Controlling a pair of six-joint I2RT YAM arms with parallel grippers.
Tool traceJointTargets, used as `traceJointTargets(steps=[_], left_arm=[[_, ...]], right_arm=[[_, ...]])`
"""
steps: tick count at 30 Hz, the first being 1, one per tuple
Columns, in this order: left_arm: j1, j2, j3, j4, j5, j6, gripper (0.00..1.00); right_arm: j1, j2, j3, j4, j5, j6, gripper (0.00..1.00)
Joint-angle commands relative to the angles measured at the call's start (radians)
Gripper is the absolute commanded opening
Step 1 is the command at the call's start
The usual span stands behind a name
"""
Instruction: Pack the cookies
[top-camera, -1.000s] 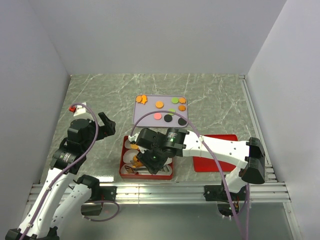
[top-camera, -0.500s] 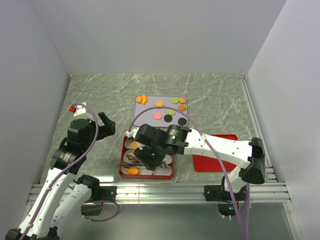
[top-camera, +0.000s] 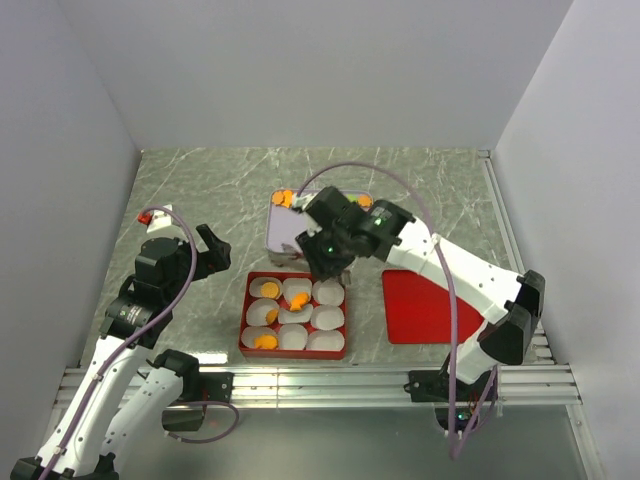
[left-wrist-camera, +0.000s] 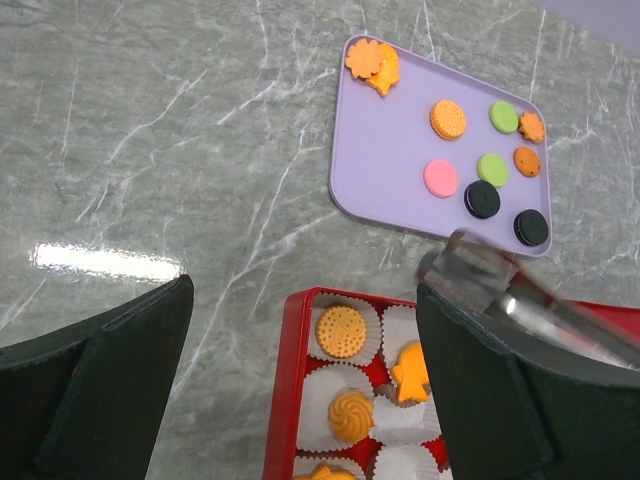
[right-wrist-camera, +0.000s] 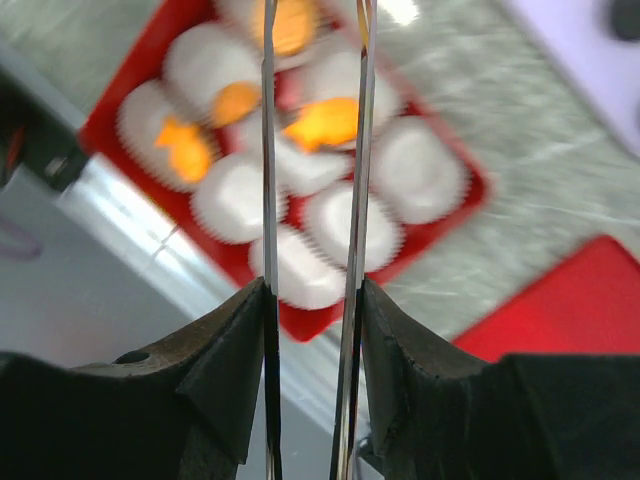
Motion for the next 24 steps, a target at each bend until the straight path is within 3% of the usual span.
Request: traceJointTargets(steps=[1, 10, 16, 24], left_arm=[[-0.001, -0.011, 0.013, 0.019, -0.015, 0.001, 0.99], [0.001, -0.02, 0.013, 0.016, -0.027, -0.002, 0.99], [0.001, -0.018, 0.013, 0.011, -0.029, -0.002, 0.99], [0.001, -0.014, 0.016, 0.013, -0.029, -0.001, 1.0]], right_arm=[[-0.079, 0.01, 0.076, -0.038, 0.046, -0.026, 0.47], [-0.258, 0.121, 0.129, -0.101, 0.163, -0.004, 0.47], [-0.307, 0.142, 0.1, -0.107, 0.232, 0.002, 0.47], [-0.327, 0.165, 0.08, -0.104, 0.198, 0.002, 0.48]])
